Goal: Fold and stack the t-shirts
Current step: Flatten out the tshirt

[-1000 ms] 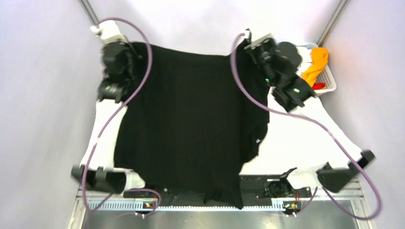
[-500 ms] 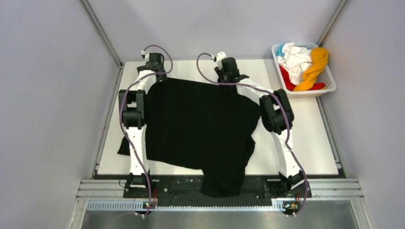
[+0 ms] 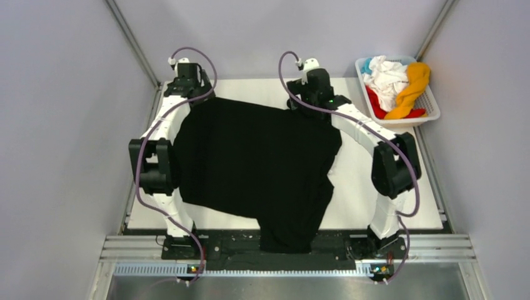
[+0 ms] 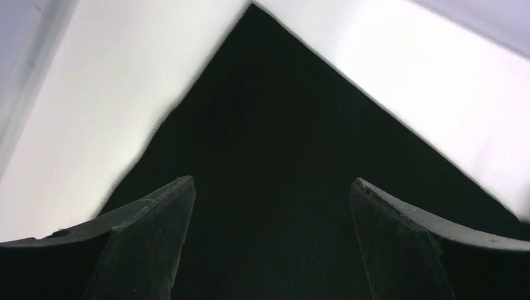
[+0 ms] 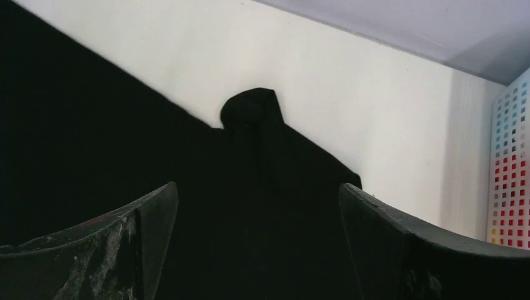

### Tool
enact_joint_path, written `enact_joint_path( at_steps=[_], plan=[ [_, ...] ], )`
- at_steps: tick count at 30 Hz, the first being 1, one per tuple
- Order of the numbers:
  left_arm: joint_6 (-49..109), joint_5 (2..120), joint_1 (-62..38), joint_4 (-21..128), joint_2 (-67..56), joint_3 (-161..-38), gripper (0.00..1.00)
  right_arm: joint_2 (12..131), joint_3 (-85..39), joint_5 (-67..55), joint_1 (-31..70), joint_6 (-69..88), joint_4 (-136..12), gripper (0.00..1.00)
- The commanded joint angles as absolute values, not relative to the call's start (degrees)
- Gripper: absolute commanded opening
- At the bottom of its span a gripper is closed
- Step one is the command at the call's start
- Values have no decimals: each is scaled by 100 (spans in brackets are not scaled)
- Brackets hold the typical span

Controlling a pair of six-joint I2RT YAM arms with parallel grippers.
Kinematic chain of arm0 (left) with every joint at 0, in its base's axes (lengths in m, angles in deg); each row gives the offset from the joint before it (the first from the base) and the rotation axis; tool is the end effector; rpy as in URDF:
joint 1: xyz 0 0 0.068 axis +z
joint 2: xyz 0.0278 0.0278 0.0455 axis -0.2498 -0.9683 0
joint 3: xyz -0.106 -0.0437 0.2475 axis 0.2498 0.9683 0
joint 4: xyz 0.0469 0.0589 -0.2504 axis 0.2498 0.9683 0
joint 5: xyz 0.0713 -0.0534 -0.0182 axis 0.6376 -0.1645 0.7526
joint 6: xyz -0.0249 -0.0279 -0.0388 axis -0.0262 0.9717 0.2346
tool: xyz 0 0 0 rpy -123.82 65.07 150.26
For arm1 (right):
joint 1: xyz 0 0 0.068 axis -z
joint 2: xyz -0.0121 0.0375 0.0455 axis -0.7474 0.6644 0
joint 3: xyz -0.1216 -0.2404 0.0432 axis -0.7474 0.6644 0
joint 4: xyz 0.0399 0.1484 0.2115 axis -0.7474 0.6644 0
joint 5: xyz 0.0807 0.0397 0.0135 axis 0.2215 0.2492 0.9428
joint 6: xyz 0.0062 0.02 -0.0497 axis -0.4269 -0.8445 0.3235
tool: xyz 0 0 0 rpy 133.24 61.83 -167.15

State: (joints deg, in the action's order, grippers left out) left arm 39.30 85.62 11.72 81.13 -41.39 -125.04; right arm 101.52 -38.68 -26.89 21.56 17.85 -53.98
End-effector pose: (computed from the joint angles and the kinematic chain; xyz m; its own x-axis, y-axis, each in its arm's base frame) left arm 0.4515 -0.0116 0.2952 -0.5187 -0.3214 -0.7922 -0.3887 0.9140 -0.1163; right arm 0.4150 0.2008 0.2827 -0.4169 -0.2379 -0.8773 -0.2751 0.9529 -0.1277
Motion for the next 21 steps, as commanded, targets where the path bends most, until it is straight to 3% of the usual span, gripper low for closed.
enact_joint_path(
  at_steps=[1, 4, 6, 12, 21],
  plan=[
    [4633, 7120, 1142, 8427, -3194, -11181, 99, 9608, -3110, -1879, 2189, 1577, -5213, 98],
    [4854, 5596, 973, 7660, -2697, -10009, 99, 9923, -3173, -1775, 2191, 2718, -5049, 95],
    [4963, 5191, 690, 7377, -2484, -9553, 99, 10180, -3403, -1822, 2206, 3449, -4884, 95],
    [4954, 5835, -346, 7378, -2338, -9012, 99, 10907, -4198, -2194, 2365, 4296, -4747, 96],
    [4972, 6002, -390, 7243, -2549, -8173, 99, 11919, -4655, -2974, 2400, 4639, -5345, 97]
  ],
)
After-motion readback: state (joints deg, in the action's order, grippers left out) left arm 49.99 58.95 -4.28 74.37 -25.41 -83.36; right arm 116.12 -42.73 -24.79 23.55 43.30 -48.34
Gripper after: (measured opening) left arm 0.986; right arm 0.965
